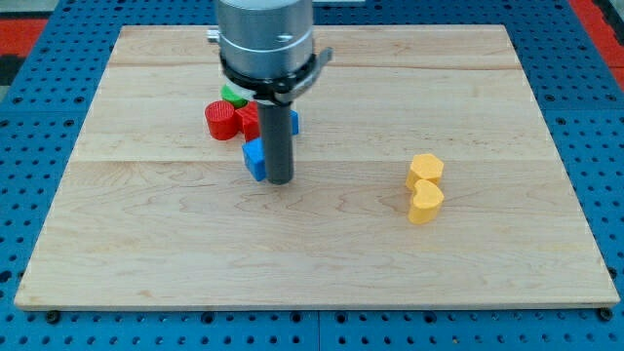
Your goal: Place the green blocks above the yellow heart
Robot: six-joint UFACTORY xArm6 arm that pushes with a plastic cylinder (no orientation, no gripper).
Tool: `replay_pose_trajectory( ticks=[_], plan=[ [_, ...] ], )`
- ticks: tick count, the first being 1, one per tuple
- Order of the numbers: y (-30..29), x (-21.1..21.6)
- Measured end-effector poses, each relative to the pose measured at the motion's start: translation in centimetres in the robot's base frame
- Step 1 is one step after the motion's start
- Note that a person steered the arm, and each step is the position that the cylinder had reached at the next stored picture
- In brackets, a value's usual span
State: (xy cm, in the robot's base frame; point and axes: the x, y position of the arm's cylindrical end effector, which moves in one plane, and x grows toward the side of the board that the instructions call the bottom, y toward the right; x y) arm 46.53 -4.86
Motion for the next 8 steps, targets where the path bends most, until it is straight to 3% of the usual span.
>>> replay_pose_trajectory(
  ticks=[2, 3, 5, 8],
  plan=[
    [-2.1, -2.7],
    [-6.8, -0.8],
    [-13.5, -9.7],
    [-4.6, -12.6]
  ],
)
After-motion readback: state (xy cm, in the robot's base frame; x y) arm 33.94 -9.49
